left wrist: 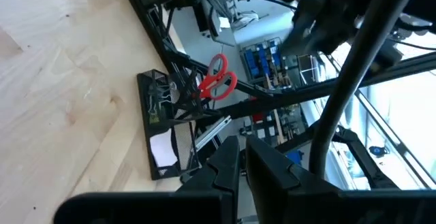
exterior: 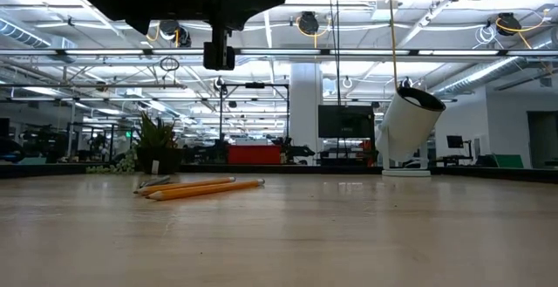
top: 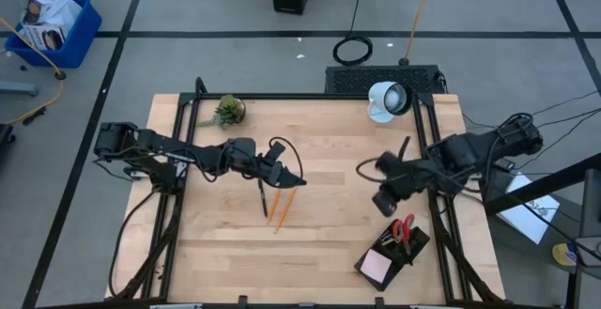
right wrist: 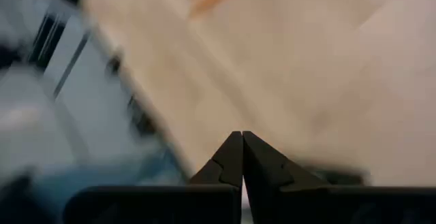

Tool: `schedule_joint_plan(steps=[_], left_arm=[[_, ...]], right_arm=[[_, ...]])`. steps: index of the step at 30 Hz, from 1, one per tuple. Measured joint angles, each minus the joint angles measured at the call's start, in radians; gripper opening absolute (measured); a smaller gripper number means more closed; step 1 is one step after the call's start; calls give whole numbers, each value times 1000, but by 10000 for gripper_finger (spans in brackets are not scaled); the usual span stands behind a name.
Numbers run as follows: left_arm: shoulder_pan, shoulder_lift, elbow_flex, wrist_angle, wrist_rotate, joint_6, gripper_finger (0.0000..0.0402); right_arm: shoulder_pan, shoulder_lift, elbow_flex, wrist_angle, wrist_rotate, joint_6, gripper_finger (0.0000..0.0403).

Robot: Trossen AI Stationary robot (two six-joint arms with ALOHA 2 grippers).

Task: Pick and place office supplies into organizer
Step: Put the orange scissors into the desk organizer

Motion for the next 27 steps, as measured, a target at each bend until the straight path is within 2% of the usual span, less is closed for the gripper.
schedule_joint_plan(steps=[2,4,8,14,22,27], left_arm=[[0,0,0,0,1,2,31],[0,0,0,0,2,3,31],[0,0,0,1,1,13,31],[0,0,0,1,-5,15,31],[0,0,0,1,-8,22,31],[0,0,0,1,-8,29,31]], right_arm=[[-21,10,-13,28,-131,-24,0],[-26,21,-27,8,-202,-37,0],[-26,34,-82,-70,-229,-21,0],[-26,37,-210,37,-341,-10,0],[17,31,-223,14,-347,46,0],[60,31,-223,-59,-425,84,0]])
